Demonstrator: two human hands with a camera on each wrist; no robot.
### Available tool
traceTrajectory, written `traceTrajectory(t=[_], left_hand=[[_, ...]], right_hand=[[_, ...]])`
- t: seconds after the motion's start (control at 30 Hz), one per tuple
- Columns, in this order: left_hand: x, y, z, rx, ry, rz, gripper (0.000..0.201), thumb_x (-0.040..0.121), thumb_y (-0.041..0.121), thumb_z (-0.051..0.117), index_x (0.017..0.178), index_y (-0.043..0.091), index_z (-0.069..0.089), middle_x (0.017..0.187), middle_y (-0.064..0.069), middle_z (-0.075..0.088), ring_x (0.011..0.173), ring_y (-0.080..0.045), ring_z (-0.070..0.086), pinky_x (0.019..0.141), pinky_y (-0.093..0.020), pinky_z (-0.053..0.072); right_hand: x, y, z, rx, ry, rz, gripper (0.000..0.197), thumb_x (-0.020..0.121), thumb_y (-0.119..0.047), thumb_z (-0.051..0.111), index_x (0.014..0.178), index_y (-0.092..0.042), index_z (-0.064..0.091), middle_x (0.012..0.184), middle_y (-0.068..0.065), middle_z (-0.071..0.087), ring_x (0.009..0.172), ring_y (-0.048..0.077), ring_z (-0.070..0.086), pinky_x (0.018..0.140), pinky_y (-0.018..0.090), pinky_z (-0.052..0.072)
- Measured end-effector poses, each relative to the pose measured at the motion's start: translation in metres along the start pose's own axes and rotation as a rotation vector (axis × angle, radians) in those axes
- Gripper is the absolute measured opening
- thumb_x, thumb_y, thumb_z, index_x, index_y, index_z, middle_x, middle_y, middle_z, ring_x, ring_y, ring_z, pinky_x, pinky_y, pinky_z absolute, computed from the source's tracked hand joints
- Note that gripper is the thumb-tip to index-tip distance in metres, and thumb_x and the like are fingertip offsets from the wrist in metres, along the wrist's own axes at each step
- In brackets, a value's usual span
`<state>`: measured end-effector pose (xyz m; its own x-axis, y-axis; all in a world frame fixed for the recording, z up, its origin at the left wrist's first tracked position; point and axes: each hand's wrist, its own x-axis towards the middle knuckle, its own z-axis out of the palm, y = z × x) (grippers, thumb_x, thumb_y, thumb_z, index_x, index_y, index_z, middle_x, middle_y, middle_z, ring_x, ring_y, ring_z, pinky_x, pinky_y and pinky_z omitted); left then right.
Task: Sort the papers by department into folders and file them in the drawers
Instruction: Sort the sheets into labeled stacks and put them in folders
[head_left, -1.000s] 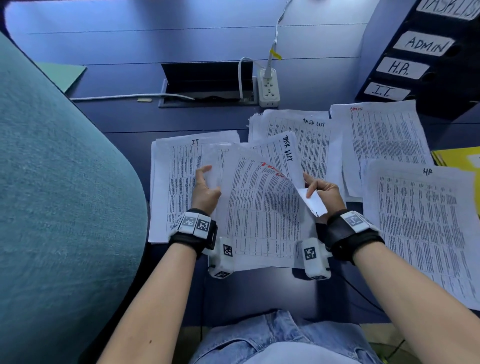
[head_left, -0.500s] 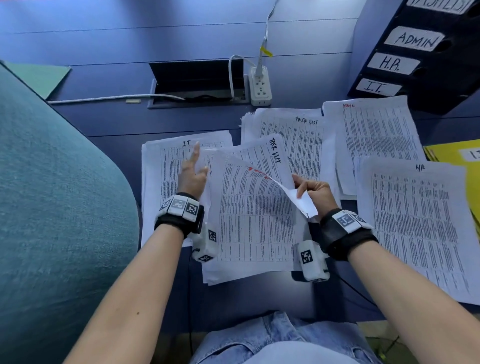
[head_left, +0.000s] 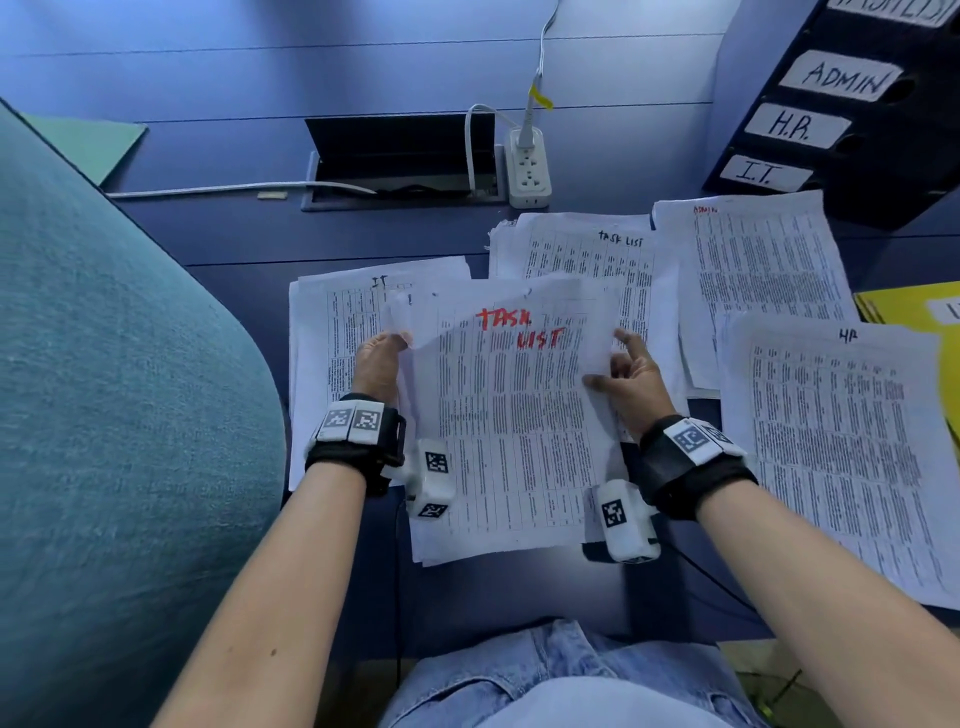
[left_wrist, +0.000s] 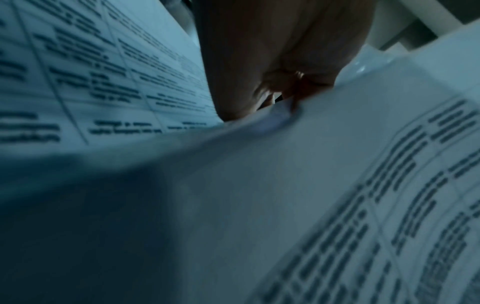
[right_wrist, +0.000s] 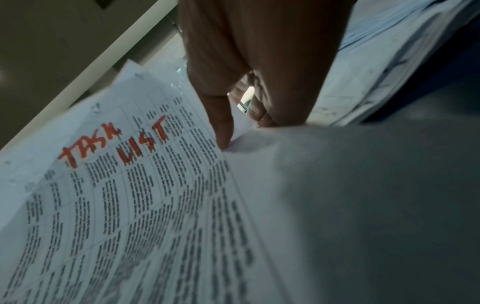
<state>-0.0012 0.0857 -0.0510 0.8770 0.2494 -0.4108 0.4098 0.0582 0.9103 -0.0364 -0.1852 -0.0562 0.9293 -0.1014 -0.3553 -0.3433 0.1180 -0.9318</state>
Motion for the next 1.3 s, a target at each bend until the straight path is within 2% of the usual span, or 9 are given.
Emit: traceTrajectory(t=[0.17, 0.27, 0.4, 0.5, 0.67, 0.8, 1.0, 1.17, 1.3], left_hand=[[-0.005, 0.002, -0.007, 0.184, -0.002, 0.126, 0.025, 0.092, -0.005, 0.041, 0.076, -0.014, 0.059, 0.076, -0.022, 0.062, 0.068, -0.022, 0.050, 0.047, -0.016, 0.029], [-0.015, 0.009, -0.002, 0.048, -0.075, 0.056, 0.034, 0.096, 0.010, 0.032, 0.070, 0.011, 0.054, 0.057, -0.001, 0.064, 0.078, -0.020, 0.052, 0.056, -0.018, 0.041], [-0.004, 0.013, -0.004, -0.119, -0.114, 0.058, 0.043, 0.096, 0.033, 0.030, 0.137, 0.022, 0.038, 0.139, -0.006, 0.048, 0.129, -0.024, 0.041, 0.108, -0.046, 0.034], [0.005, 0.014, -0.007, 0.064, -0.126, 0.078, 0.058, 0.092, 0.042, 0.033, 0.146, 0.026, 0.019, 0.152, -0.006, 0.026, 0.138, -0.023, 0.028, 0.113, -0.048, 0.023], [0.011, 0.016, -0.009, 0.110, -0.145, 0.073, 0.050, 0.091, 0.033, 0.045, 0.139, 0.029, 0.030, 0.147, -0.013, 0.031, 0.132, -0.032, 0.035, 0.108, -0.054, 0.031], [-0.002, 0.007, -0.006, 0.127, -0.026, 0.039, 0.062, 0.090, 0.018, 0.056, 0.140, 0.021, 0.018, 0.146, -0.017, 0.025, 0.127, -0.031, 0.037, 0.106, -0.047, 0.033], [-0.024, -0.018, -0.010, -0.064, -0.201, -0.283, 0.016, 0.089, 0.009, 0.055, 0.102, 0.000, 0.056, 0.083, -0.010, 0.067, 0.081, -0.027, 0.059, 0.084, -0.048, 0.048], [-0.027, 0.002, -0.002, -0.049, -0.120, -0.054, 0.014, 0.092, 0.020, 0.051, 0.087, 0.009, 0.058, 0.078, -0.006, 0.067, 0.075, -0.020, 0.061, 0.075, -0.037, 0.053], [-0.028, 0.057, -0.008, 0.025, 0.005, 0.229, 0.012, 0.095, 0.018, 0.049, 0.087, 0.013, 0.057, 0.080, -0.003, 0.061, 0.067, -0.012, 0.061, 0.065, -0.027, 0.052]], right_hand=[[0.001, 0.000, 0.010, -0.094, -0.056, 0.004, 0.030, 0.073, 0.007, 0.065, 0.082, -0.022, 0.069, 0.100, 0.014, 0.062, 0.086, 0.023, 0.059, 0.073, 0.033, 0.048], [0.003, 0.000, 0.012, -0.190, -0.052, -0.002, 0.044, 0.060, 0.013, 0.073, 0.051, -0.030, 0.071, 0.129, 0.015, 0.047, 0.118, 0.027, 0.045, 0.093, 0.040, 0.043], [-0.005, -0.010, 0.015, -0.115, -0.073, -0.015, 0.061, 0.064, 0.031, 0.056, 0.036, -0.023, 0.064, 0.123, 0.009, 0.050, 0.112, 0.024, 0.050, 0.087, 0.032, 0.049], [-0.007, -0.010, 0.014, -0.094, -0.059, -0.001, 0.061, 0.067, 0.031, 0.053, 0.033, -0.020, 0.062, 0.107, -0.004, 0.052, 0.095, 0.006, 0.051, 0.069, 0.014, 0.048], [-0.001, -0.001, 0.007, -0.141, -0.017, 0.065, 0.011, 0.080, -0.006, 0.068, 0.076, -0.012, 0.061, 0.081, 0.003, 0.067, 0.068, 0.013, 0.061, 0.059, 0.023, 0.048], [0.006, -0.002, 0.008, -0.093, 0.118, 0.038, 0.017, 0.087, 0.001, 0.058, 0.081, -0.014, 0.054, 0.078, 0.002, 0.063, 0.071, 0.016, 0.059, 0.068, 0.028, 0.051], [0.009, -0.008, -0.003, -0.024, 0.124, 0.076, 0.024, 0.088, 0.003, 0.055, 0.112, 0.000, 0.052, 0.100, 0.013, 0.062, 0.087, 0.023, 0.060, 0.085, 0.038, 0.049], [0.014, -0.018, -0.002, -0.264, 0.070, 0.089, 0.005, 0.083, 0.002, 0.064, 0.087, 0.001, 0.063, 0.071, 0.001, 0.065, 0.058, 0.007, 0.063, 0.064, 0.024, 0.054], [0.038, -0.024, -0.030, -0.338, 0.309, 0.023, 0.021, 0.072, -0.011, 0.072, 0.088, -0.005, 0.061, 0.092, 0.015, 0.062, 0.090, 0.031, 0.063, 0.088, 0.049, 0.051]])
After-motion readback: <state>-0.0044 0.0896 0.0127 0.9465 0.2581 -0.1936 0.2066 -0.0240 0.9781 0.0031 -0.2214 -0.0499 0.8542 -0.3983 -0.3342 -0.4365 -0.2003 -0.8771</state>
